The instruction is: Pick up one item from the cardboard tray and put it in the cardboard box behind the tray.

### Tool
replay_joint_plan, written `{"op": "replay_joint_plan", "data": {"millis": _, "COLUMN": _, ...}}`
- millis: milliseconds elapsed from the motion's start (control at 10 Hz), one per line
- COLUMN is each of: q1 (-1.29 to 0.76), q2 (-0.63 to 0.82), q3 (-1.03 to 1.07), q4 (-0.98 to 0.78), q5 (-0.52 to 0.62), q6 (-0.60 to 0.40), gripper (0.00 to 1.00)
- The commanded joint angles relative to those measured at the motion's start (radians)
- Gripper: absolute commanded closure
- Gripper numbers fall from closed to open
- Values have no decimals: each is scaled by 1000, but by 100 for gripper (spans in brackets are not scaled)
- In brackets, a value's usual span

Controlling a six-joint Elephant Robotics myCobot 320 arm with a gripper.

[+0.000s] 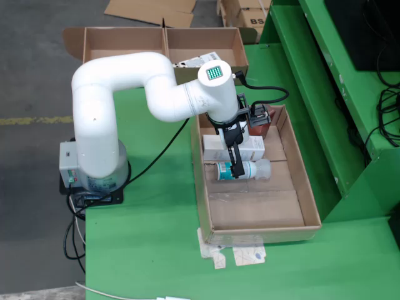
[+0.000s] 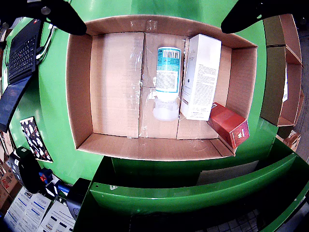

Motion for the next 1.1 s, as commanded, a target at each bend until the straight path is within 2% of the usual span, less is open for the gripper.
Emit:
{"op": "replay_joint_plan", "data": {"millis": 0, "q1": 7, "q2": 23, "q3": 24, "q4": 4, "q5": -3, "q6": 10, "gripper": 0}}
{"op": "replay_joint_plan", "data": {"millis": 700, "q1": 145, "q2": 70, "q3": -6, "q4": -26, "q5": -49, "q6": 96, "gripper": 0}}
{"op": "replay_joint_plan", "data": {"millis": 1000, "q1": 284, "q2": 121, "q3": -61, "q4": -35, "q5": -103, "q6": 190, "gripper": 0}}
